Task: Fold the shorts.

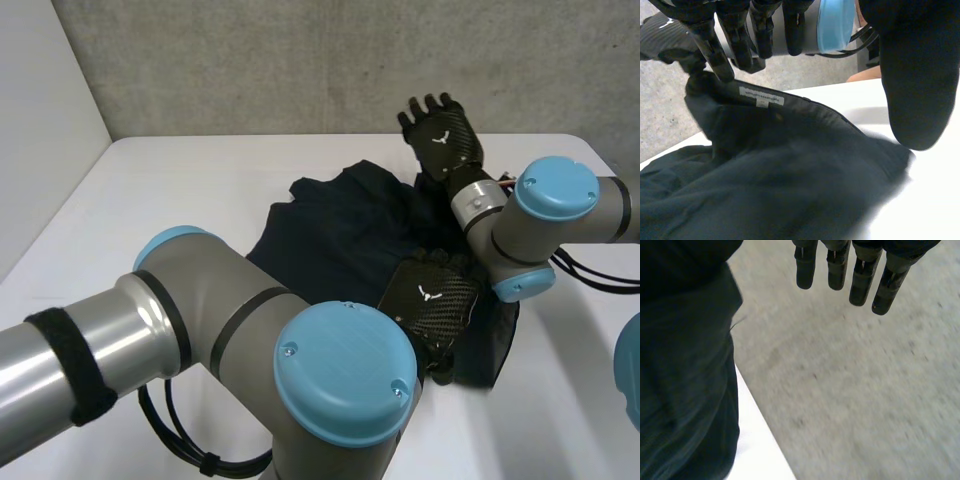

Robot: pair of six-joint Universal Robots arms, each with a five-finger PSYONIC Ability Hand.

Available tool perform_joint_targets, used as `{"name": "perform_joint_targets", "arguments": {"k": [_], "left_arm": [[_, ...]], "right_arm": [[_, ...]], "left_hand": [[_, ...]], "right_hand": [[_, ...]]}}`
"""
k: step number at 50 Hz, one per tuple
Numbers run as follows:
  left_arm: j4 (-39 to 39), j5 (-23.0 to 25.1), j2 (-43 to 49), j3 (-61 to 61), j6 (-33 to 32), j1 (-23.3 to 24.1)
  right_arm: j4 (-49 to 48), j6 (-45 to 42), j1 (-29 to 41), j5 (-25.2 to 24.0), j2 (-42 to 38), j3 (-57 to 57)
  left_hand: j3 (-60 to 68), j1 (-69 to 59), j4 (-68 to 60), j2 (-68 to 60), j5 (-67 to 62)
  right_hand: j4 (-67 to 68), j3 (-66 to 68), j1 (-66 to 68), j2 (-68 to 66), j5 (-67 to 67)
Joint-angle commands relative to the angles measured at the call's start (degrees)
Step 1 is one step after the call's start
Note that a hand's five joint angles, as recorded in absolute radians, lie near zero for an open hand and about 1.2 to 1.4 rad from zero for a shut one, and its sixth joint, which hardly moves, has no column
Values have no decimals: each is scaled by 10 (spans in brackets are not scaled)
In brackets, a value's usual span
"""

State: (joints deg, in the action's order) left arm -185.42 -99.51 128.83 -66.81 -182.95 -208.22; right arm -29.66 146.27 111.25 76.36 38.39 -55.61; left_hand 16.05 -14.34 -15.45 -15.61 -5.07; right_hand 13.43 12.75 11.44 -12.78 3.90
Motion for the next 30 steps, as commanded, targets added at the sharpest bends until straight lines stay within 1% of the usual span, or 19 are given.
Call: {"name": "perform_joint_targets", "arguments": {"k": [1,2,4,5,8,9,11,12,13,14,15,16,18,20,21,24,27,28,30], "left_arm": [[9,-4,-18,-36,-3,-23],[11,-3,-46,-55,-3,-47],[11,-2,-68,-73,-3,-70],[11,-1,-92,-92,-4,-94],[9,1,-119,-112,-5,-121],[8,2,-134,-119,-7,-140],[9,3,-143,-122,-9,-160],[9,4,-146,-123,-12,-170],[9,6,-150,-122,-21,-197],[9,10,-150,-122,-27,-207],[9,15,-150,-121,-34,-219],[9,39,-147,-118,-56,-247],[9,66,-146,-114,-78,-267],[9,94,-140,-111,-101,-286],[7,127,-131,-106,-126,-306],[9,170,-91,-91,-165,-332],[11,190,-61,-73,-186,-346],[35,201,26,-31,-215,-361],[39,201,33,-28,-215,-362]], "right_arm": [[73,9,-20,112,76,-21],[85,13,-26,114,86,-25],[127,24,-38,114,121,-40],[144,28,-42,114,134,-45],[214,47,-51,111,181,-70],[234,52,-53,111,191,-78],[274,63,-56,109,208,-95],[312,72,-58,104,226,-114],[332,75,-59,101,236,-124],[350,80,-60,99,247,-134],[383,91,-62,96,270,-154],[397,96,-62,95,281,-164],[418,108,-66,93,304,-190],[424,119,-77,93,341,-229],[422,120,-82,92,353,-241],[407,114,-103,86,396,-281],[385,104,-121,83,420,-299],[393,67,-163,70,433,-360],[404,67,-159,61,439,-394]], "left_hand": [[-42,24,36,37,32],[-42,24,36,37,32],[-42,24,36,37,32],[-40,23,34,35,30],[-37,19,31,32,27],[-33,16,27,29,23],[-30,13,24,25,20],[-28,11,22,24,18],[-26,9,20,22,17],[-25,8,19,20,15],[-25,8,19,20,15],[-20,3,14,15,10],[-13,-4,7,9,3],[-11,-6,5,7,1],[-11,-6,5,7,1],[-5,-13,-1,0,-5],[-1,-16,-5,-3,-9],[19,-36,-25,-23,-29],[22,-39,-28,-27,-32]], "right_hand": [[-34,-27,-14,28,-39],[-34,-27,-14,28,-39],[-34,-27,-14,28,-39],[-34,-27,-14,28,-39],[-34,-27,-14,28,-39],[-34,-27,-14,28,-39],[-34,-27,-14,28,-39],[-34,-27,-14,28,-39],[-34,-27,-14,28,-39],[-34,-27,-14,28,-39],[-34,-27,-14,28,-39],[-34,-27,-14,28,-39],[-32,-25,-12,25,-37],[-34,-27,-14,28,-39],[-34,-27,-14,28,-39],[-34,-27,-14,28,-39],[-34,-27,-14,28,-39],[2,9,22,-8,-3],[5,12,25,-12,0]]}}
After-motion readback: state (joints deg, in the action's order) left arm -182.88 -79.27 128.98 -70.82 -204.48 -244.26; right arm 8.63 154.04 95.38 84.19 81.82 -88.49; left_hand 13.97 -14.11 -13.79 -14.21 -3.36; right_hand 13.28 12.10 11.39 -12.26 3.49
